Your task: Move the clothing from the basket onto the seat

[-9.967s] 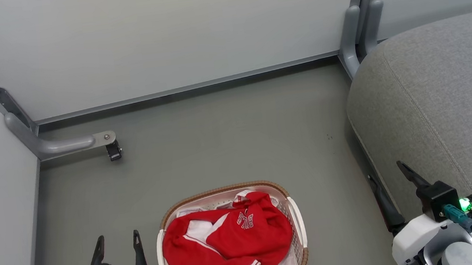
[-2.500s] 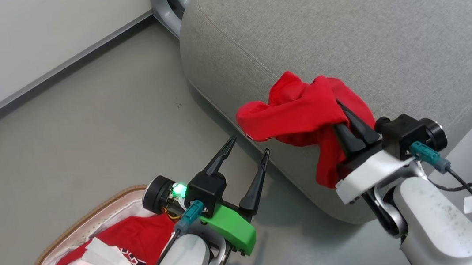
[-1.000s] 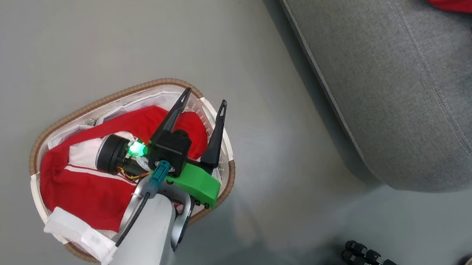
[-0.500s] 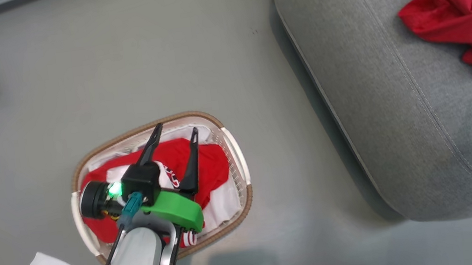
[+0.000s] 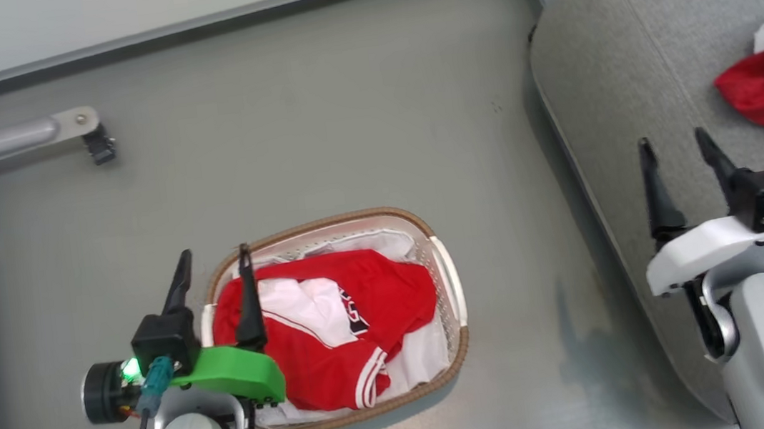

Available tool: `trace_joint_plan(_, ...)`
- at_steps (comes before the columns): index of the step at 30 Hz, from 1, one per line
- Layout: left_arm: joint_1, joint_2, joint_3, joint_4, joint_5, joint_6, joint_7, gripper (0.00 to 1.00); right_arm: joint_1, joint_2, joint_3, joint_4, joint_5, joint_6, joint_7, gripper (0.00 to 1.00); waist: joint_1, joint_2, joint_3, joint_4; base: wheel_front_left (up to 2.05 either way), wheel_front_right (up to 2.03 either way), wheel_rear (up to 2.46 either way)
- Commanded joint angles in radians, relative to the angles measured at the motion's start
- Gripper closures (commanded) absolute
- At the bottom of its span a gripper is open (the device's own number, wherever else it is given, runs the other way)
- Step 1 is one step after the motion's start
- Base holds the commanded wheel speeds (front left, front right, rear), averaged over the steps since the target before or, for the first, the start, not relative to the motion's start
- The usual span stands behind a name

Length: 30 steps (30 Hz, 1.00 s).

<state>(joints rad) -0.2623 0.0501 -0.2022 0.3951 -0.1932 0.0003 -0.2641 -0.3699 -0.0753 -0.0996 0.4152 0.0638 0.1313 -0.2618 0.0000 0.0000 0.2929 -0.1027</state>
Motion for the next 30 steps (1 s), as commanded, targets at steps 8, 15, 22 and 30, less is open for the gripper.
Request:
trace_joint_plan(8,0.060,0.002,0.077,0.013,-0.010,0.044,-0.001,0.00,0.013,0.015,0.118,-0.008,0.017,-0.001,-0.005,0.00,0.0000,0.0000,-0.082,0.071,0.00,0.00,0.00)
trace_joint_plan(15,0.115,0.002,0.102,-0.016,-0.014,0.036,-0.001,0.00,0.065,0.020,0.163,-0.017,0.025,-0.001,-0.005,0.00,0.0000,0.0000,-0.124,0.070,0.00,0.00,0.00)
trace_joint_plan(22,0.192,0.002,0.114,-0.047,-0.009,0.029,-0.001,0.00,0.130,0.022,0.167,-0.029,0.040,-0.001,-0.005,0.00,0.0000,0.0000,-0.181,0.055,0.00,0.00,0.00)
trace_joint_plan(30,0.247,0.002,0.111,-0.066,-0.023,0.019,-0.001,0.00,0.197,0.022,0.178,-0.063,0.067,-0.001,-0.005,0.00,0.0000,0.0000,-0.228,0.052,0.00,0.00,0.00)
